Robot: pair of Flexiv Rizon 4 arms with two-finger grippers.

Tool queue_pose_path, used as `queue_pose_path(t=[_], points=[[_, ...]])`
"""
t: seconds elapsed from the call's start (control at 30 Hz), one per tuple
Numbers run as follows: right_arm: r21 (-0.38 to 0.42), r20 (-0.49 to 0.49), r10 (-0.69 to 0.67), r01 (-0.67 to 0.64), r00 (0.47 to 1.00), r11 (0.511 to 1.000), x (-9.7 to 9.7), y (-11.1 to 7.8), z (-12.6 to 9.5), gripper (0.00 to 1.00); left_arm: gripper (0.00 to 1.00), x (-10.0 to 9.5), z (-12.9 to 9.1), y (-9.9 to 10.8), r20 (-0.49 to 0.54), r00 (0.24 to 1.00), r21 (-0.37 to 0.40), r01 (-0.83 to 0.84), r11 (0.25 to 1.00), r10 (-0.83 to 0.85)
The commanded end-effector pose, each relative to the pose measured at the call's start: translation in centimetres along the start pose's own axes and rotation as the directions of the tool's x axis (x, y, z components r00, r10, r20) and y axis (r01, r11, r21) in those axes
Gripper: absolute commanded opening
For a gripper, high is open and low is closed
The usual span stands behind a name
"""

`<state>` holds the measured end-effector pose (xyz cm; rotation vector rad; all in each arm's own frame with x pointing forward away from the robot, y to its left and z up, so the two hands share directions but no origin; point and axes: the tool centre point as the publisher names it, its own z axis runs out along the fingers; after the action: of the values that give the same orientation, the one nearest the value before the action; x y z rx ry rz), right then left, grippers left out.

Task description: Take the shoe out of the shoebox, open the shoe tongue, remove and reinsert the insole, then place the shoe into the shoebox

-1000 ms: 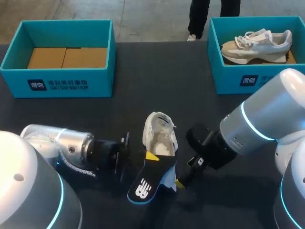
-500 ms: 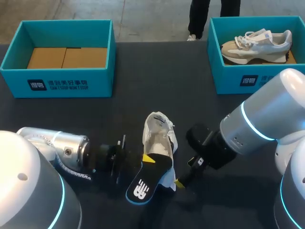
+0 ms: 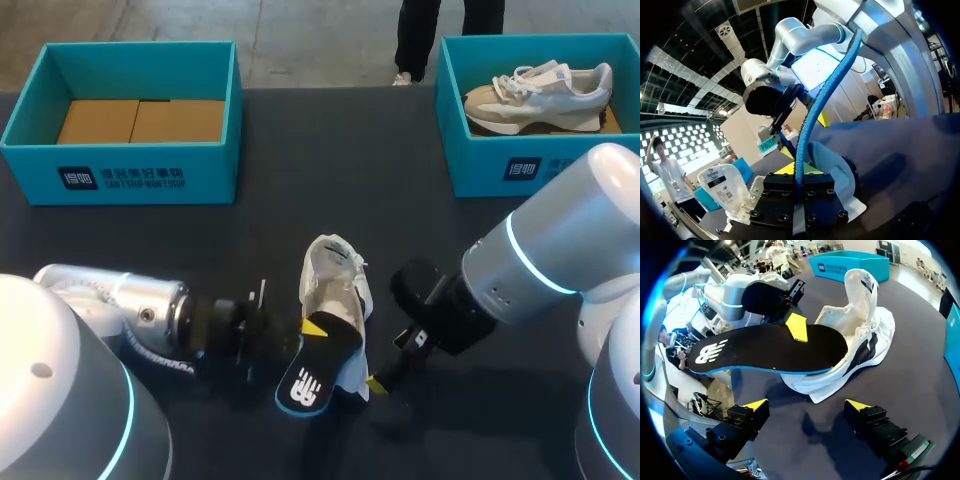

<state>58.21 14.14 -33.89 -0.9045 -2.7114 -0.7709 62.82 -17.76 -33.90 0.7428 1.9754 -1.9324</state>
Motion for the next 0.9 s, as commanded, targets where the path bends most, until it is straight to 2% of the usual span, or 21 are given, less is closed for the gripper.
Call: queue_pose_path(t=[0.03, 0.6, 0.9], points=[[-0.003, 0.000, 0.000, 0.000, 1.000, 1.000, 0.1, -0.1, 0.1, 1.00, 0.00, -0.4, 0.6, 0.3, 0.000, 1.000, -0.016, 0.002, 1.000, -0.002], [-0.003, 0.000, 0.000, 0.000, 1.000, 1.000, 0.1, -0.1, 0.1, 1.00, 0.00, -0.8, 0.7, 2.7, 0.006, 0.999, -0.077, 0.036, 0.996, -0.036], [-0.003, 0.000, 0.000, 0.000, 1.000, 1.000, 0.1, -0.1, 0.1, 1.00, 0.00, -0.6, 0.7, 2.4, 0.003, 0.999, -0.065, 0.036, 0.997, -0.036]])
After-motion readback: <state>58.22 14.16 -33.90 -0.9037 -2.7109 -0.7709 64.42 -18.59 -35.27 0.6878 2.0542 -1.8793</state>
